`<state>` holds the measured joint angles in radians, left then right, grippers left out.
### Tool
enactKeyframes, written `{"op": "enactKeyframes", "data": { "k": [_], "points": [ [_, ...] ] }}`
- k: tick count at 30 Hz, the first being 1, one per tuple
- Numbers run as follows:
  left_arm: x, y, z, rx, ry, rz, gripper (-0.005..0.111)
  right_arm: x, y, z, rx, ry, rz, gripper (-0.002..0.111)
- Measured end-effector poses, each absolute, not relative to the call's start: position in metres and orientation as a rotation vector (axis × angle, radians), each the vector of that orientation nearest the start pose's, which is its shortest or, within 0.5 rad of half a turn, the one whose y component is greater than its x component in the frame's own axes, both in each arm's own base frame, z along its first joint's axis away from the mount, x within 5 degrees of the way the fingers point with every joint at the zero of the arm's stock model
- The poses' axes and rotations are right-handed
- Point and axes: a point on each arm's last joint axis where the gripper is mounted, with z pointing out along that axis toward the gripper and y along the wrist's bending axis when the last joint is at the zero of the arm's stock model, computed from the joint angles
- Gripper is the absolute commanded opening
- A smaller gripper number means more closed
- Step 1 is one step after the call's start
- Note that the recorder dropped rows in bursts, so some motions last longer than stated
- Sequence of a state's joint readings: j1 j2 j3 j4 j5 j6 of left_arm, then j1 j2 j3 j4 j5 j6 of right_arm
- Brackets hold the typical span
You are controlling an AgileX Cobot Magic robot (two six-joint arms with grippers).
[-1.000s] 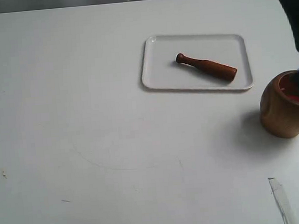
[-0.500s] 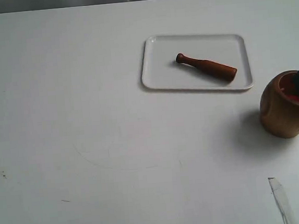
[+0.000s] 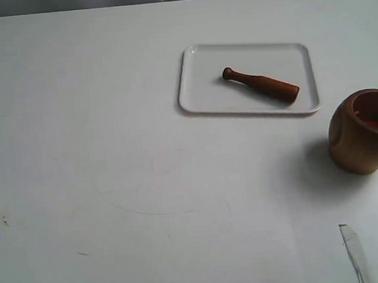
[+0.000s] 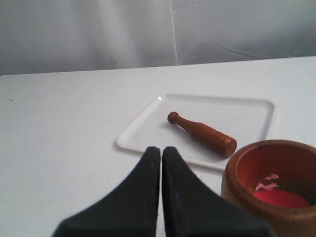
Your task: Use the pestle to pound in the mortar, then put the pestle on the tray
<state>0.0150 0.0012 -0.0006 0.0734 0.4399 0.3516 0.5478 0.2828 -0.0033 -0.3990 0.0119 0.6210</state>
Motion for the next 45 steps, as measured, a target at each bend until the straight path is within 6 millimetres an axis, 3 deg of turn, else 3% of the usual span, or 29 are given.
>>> {"op": "enactKeyframes", "data": {
  "k": [4, 10, 13, 21, 29, 35, 40, 45],
  "points": [
    [0.051, 0.004, 0.174, 0.367, 1.901, 0.32, 0.0, 0.068, 0.04, 0.192, -0.247, 1.82, 0.565, 0.0],
    [0.051, 0.004, 0.174, 0.367, 1.901, 0.32, 0.0, 0.066, 0.041, 0.188, 0.095, 1.921, 0.825, 0.0],
    [0.051, 0.004, 0.174, 0.367, 1.901, 0.32, 0.0, 0.066, 0.041, 0.188, 0.121, 1.924, 0.846, 0.0],
    [0.051, 0.004, 0.174, 0.367, 1.901, 0.32, 0.0, 0.06, 0.037, 0.17, -0.213, 2.088, 0.545, 0.0],
    [0.051, 0.004, 0.174, 0.367, 1.901, 0.32, 0.0, 0.059, 0.035, 0.182, -0.52, 1.847, 0.36, 0.0],
    [0.051, 0.004, 0.174, 0.367, 1.901, 0.32, 0.0, 0.052, 0.024, 0.185, -0.425, 1.78, 0.292, 0.0],
    [0.051, 0.004, 0.174, 0.367, 1.901, 0.32, 0.0, 0.054, 0.006, 0.184, -0.086, 1.814, 0.094, 0.0],
    [0.051, 0.004, 0.174, 0.367, 1.901, 0.32, 0.0, 0.053, 0.009, 0.183, -0.111, 1.826, 0.132, 0.0]
  ]
}}
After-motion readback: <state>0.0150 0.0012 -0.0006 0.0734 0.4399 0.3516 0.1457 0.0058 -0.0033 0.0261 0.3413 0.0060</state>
